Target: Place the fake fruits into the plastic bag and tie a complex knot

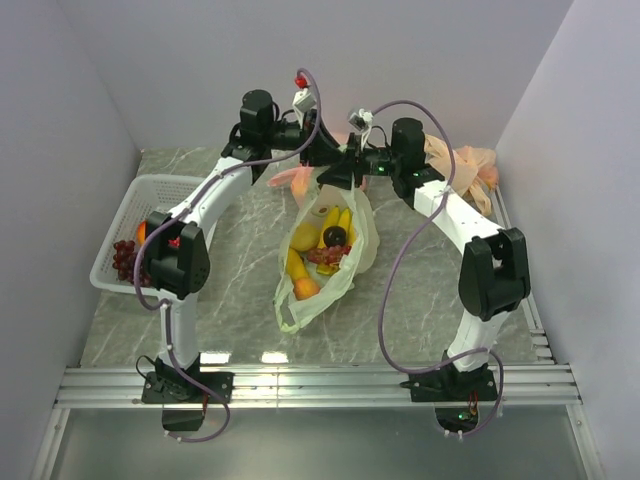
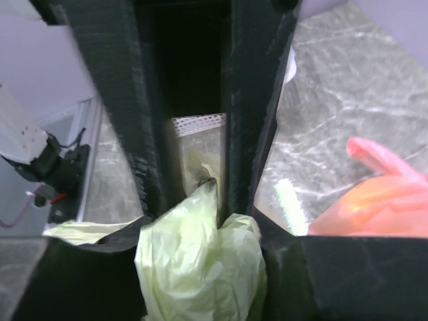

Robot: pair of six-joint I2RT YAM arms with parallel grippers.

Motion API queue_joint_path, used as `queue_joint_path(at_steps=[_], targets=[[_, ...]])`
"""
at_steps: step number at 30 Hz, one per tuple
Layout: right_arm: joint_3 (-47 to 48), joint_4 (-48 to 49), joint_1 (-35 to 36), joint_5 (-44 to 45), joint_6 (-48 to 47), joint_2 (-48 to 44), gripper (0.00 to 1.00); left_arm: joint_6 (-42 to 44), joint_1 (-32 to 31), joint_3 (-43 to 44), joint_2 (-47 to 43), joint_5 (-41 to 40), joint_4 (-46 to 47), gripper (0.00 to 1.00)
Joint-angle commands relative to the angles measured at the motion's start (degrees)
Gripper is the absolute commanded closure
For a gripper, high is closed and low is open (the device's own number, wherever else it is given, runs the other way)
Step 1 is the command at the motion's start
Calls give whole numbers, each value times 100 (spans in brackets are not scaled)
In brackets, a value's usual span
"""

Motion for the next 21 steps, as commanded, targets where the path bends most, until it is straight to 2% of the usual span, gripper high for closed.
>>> queue_joint_path(at_steps=[1,2,4,5,7,10,11,13,14,16,17,21], targets=[[-169,198,-119,534,599,-56,81,-408,188,-86,-686,-490,702,60],[-283,207,-127,578,652,-144,87,-382,232,-138,-834,-604,660,55],[-362,190,-136,639,713,-258,93,-41,373,-165,-984,-798,241,46],[-415,189,-145,718,749,-293,98,396,417,-130,-1150,-877,-49,41],[-451,128,-198,789,810,-355,100,820,627,-182,-1344,-1122,-612,31],[-495,14,-312,964,881,-522,100,1495,1093,-516,-1793,-1054,-1559,19],[-486,-39,-356,1052,907,-548,100,2682,1181,-447,-1985,-1053,-2956,19],[-451,-258,-461,1298,968,-592,100,4207,1287,-368,-2206,-1175,-4536,18],[-425,-328,-488,1429,1012,-610,100,5763,1287,-533,-2494,-1298,-6127,17],[-355,-557,-567,1685,1109,-610,100,7057,1287,-980,-2916,-1422,-7132,16],[-311,-688,-584,1807,1153,-584,100,7845,1287,-1592,-3415,-1649,-7397,16],[-134,-1435,-620,2221,1145,-470,100,8862,1279,-3072,-4499,-2178,-7785,15]])
